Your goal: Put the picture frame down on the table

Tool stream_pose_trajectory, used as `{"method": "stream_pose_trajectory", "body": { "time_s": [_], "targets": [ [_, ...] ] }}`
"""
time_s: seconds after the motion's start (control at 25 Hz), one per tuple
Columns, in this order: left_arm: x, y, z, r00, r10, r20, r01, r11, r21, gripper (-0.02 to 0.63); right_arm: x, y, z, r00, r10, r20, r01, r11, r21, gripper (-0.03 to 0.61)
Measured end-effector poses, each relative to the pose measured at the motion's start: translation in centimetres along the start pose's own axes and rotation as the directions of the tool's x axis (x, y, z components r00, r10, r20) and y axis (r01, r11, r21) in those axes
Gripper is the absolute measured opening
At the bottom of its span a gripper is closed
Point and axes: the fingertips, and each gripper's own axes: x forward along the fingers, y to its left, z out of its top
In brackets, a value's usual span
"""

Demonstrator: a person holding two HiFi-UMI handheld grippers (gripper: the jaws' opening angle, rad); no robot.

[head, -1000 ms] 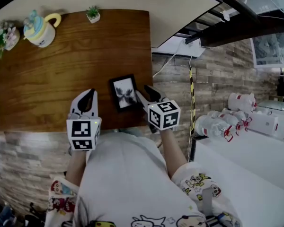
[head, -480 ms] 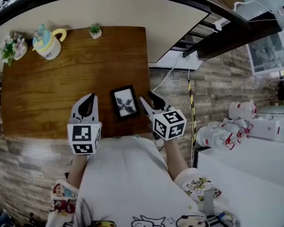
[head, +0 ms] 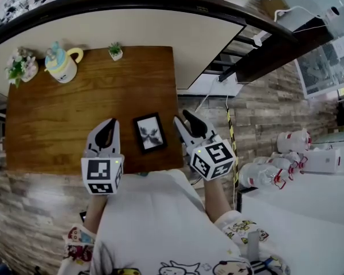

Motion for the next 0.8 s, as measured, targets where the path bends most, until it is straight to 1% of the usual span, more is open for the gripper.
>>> {"method": "stream_pose_trajectory", "body": {
  "time_s": [0.16,0.28,0.56,0.8],
  "targets": [
    [-0.4,-0.6,0.7,1.000,-0.008,0.018,0.008,1.000,0.001,0.004,-0.8,0.4,2.1,0.998,0.012,0.058,-0.009,0.999,-0.047,0.083],
    [-0.5,-0.8,0.8,1.000,-0.012,0.021,0.012,1.000,-0.001,0.004,-1.4,0.5,3.0,0.996,0.010,0.087,-0.003,0.997,-0.073,0.055],
    [-0.6,-0.7,0.5,1.000,0.000,0.003,0.000,1.000,-0.010,0.003,-2.3,-0.2,3.5,0.991,-0.003,0.132,0.015,0.995,-0.094,0.017],
    [-0.6,-0.5,0.5,1.000,0.004,0.011,-0.003,1.000,-0.023,0.003,-2.3,-1.1,3.2,0.991,-0.021,0.129,0.034,0.994,-0.099,0.000]
  ]
}}
